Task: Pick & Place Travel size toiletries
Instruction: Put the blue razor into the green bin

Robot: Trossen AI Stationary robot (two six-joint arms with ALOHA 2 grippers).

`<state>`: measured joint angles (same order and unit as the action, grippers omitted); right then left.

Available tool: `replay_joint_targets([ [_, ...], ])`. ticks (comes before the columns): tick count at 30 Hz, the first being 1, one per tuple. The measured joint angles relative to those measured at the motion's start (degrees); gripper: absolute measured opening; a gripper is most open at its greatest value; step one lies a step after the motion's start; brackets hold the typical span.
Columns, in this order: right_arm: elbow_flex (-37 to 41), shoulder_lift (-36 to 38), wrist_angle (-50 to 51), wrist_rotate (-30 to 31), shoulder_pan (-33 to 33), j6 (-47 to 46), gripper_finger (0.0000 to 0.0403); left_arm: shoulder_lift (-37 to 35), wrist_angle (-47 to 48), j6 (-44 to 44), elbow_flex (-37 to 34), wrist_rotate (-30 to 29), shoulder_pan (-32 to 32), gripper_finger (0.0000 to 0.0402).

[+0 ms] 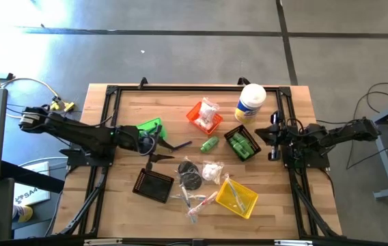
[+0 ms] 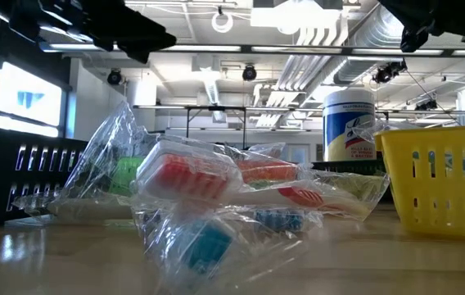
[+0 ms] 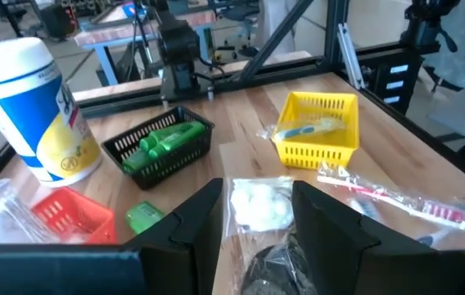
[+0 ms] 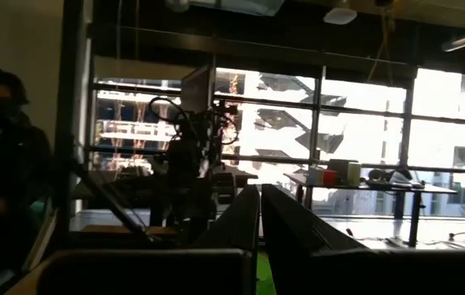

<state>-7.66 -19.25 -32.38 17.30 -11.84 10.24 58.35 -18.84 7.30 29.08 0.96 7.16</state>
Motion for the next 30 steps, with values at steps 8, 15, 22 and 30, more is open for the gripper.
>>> replay_joint_targets([
  [8,0.0,-2.21,-1.06,-2.4,0.0,-2.3,0.0009,-5.29,-1.04,-0.03,-4.42,-1.03,-0.02,0.0143],
  [15,0.0,-10.15,-5.69,-2.5,0.0,-4.52,0.0009,-10.46,-1.39,-0.06,-7.41,-1.55,-0.02,0.0143],
  [22,-0.85,-19.59,-10.16,-2.19,0.0,-5.18,0.0009,-11.39,-1.06,-0.21,-7.45,-1.63,0.0,0.0143],
  [30,-8.9,-31.17,-6.6,-0.75,0.0,-6.16,0.0009,-11.37,-0.31,-0.19,-7.45,-1.57,0.0,0.0143],
])
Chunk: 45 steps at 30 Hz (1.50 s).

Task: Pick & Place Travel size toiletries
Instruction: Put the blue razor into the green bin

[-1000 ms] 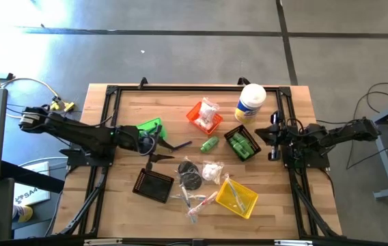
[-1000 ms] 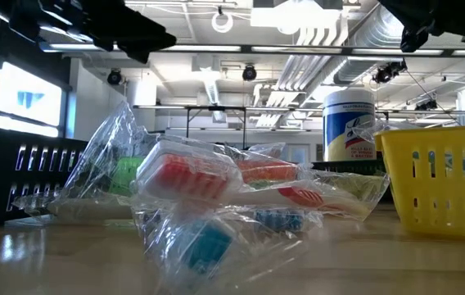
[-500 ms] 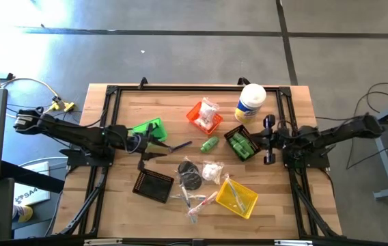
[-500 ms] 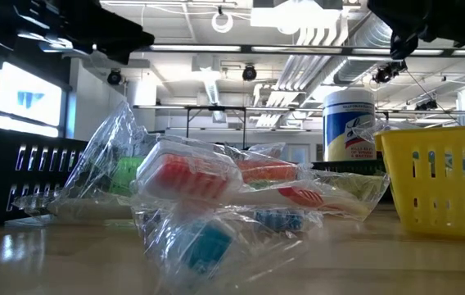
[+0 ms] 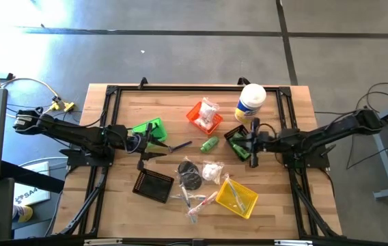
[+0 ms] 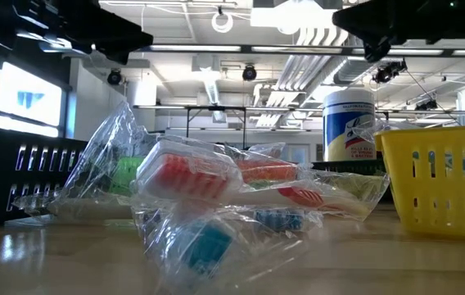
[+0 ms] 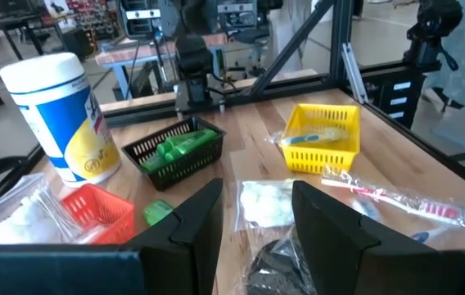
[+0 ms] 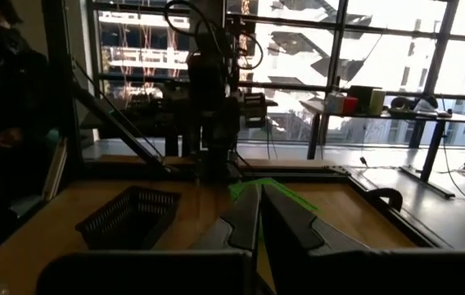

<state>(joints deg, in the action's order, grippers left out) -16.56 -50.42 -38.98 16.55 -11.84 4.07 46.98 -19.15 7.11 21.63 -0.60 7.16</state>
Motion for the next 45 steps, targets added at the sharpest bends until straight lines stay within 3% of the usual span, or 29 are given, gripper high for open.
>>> replay_joint_targets([
  [12,-16.98,-13.14,24.37,-0.74,3.58,-3.07,0.0009,0.0,0.12,-0.04,0.0,0.02,0.0,0.0143],
  [24,-27.35,-25.44,34.6,-15.36,12.08,-4.0,0.0009,0.0,1.37,-0.02,0.0,0.0,0.0,0.0143],
  [31,-33.48,-33.73,40.72,-19.5,14.96,-2.43,0.0009,0.0,1.37,-0.06,0.0,0.0,0.0,0.0143],
  [39,-34.55,-36.72,41.37,-19.62,16.13,-3.66,0.0009,0.0,1.37,0.01,0.0,0.0,0.0,0.0143],
  [45,-34.57,-36.75,35.33,-20.12,16.11,-5.58,0.0009,0.0,2.64,-0.28,0.02,-1.7,-0.02,0.0143],
])
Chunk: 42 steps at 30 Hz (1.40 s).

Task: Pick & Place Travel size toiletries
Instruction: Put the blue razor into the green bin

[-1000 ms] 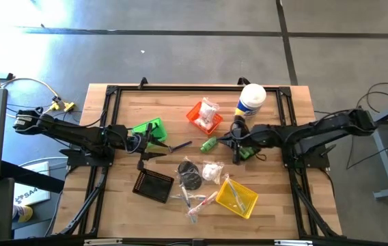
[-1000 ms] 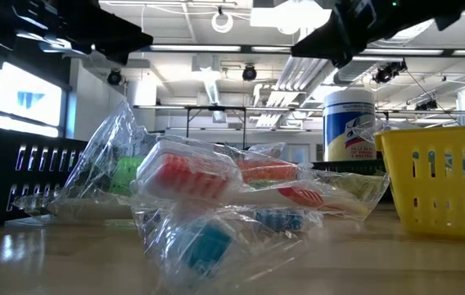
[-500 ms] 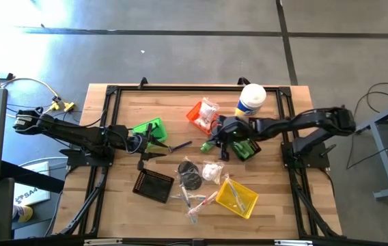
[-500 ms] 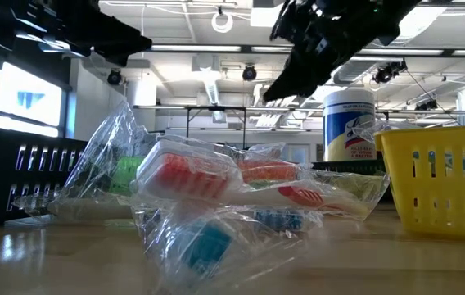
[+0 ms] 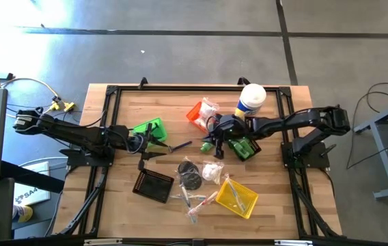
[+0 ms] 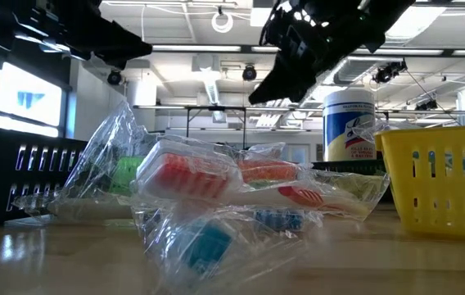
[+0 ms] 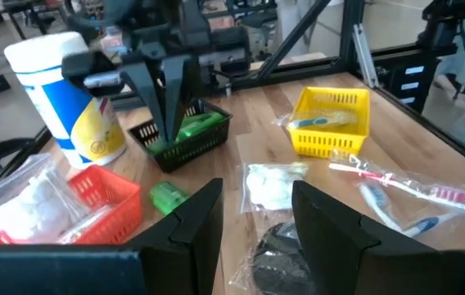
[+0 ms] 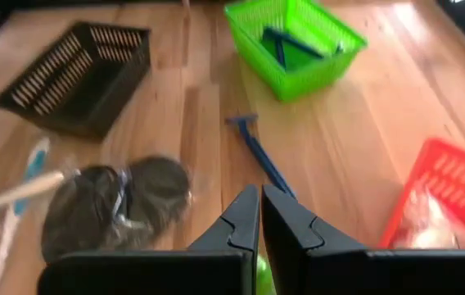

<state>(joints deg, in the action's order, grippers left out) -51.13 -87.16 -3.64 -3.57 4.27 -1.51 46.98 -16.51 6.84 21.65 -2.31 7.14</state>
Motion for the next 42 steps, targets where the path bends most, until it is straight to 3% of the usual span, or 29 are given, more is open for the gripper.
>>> replay_joint_targets([
  [6,-0.01,1.04,-5.46,0.29,-0.03,3.39,0.0009,0.0,-0.42,-0.09,0.0,-0.02,0.0,0.0143],
  [10,0.02,4.25,-3.34,-1.76,0.39,5.49,0.0009,0.0,-0.25,-2.89,0.02,-0.66,0.0,0.0143],
  [15,0.59,9.5,-2.41,-10.74,0.0,7.29,0.0009,1.88,0.7,-7.37,0.06,-10.12,-0.06,0.0143],
  [21,6.34,16.36,-1.83,-11.97,-0.39,7.63,0.0009,6.94,-3.04,-9.83,0.07,-11.39,-0.04,0.0143],
  [25,12.81,19.49,-8.05,-11.28,-0.7,6.89,0.0009,10.65,-6.34,-13.52,0.07,-13.18,-0.04,0.0143],
  [32,25.67,23.23,-28.88,-6.8,-0.52,2.11,0.0009,15.48,-5.92,-23.25,1.8,-17.32,-1.42,0.0143],
  [37,31.22,24.97,-38.92,-5.35,-0.52,1.6,0.0009,18.85,4.6,-25.54,7.27,-16.55,-4.77,0.0143],
  [42,32.76,28.77,-41.77,-7.36,-0.52,4.14,0.0009,22.65,14.17,-26.25,13.28,-16.46,-7.82,0.0143],
])
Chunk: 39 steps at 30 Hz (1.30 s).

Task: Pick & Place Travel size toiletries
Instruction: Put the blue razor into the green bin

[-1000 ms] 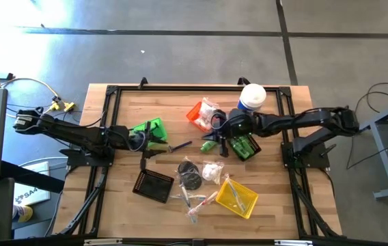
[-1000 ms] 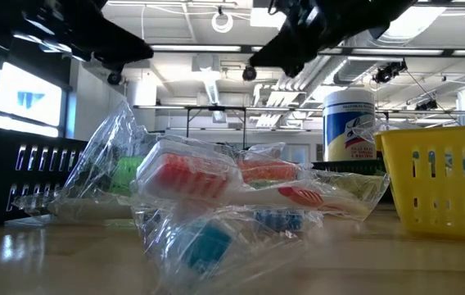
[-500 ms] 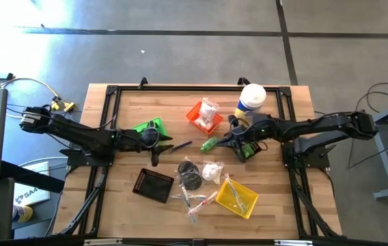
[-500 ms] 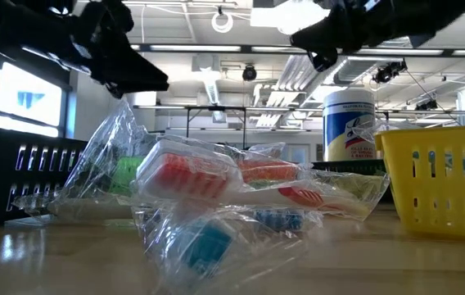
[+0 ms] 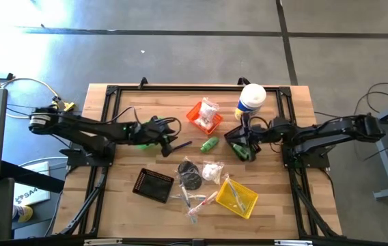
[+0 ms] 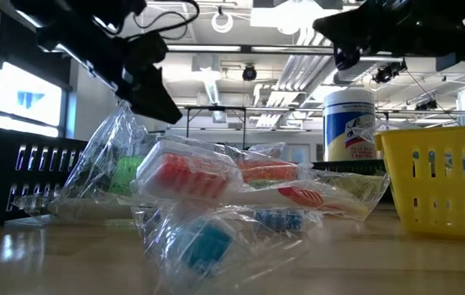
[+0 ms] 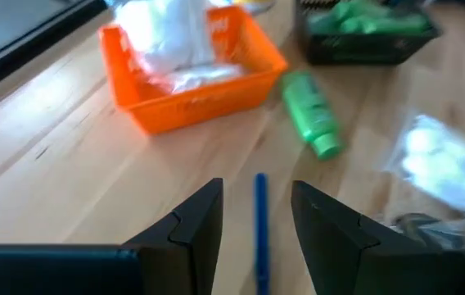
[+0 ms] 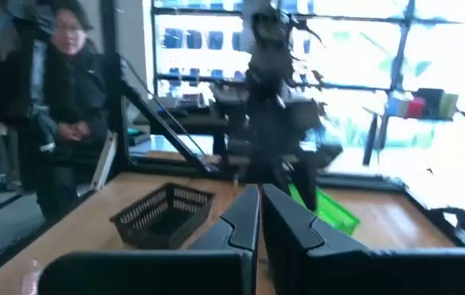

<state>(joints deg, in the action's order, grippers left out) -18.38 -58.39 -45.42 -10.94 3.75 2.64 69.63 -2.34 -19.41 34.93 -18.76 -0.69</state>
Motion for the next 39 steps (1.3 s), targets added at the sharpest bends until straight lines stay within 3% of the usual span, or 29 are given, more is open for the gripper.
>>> replay_joint_targets([
  [5,0.77,6.15,5.81,-3.73,1.01,4.01,0.0009,3.54,2.83,-0.31,2.81,0.45,-1.8,0.0143],
  [11,2.04,13.75,12.43,-4.25,3.26,4.98,0.0009,8.14,3.75,-0.65,4.87,6.0,-4.12,0.0143],
  [22,4.85,25.66,14.69,-4.21,5.44,12.53,0.0009,14.92,6.99,-0.34,9.21,6.38,-4.68,0.0143],
  [39,4.99,27.43,15.7,-4.28,5.43,12.23,0.0009,22.16,1.57,-1.42,9.1,8.25,-4.55,0.0143],
])
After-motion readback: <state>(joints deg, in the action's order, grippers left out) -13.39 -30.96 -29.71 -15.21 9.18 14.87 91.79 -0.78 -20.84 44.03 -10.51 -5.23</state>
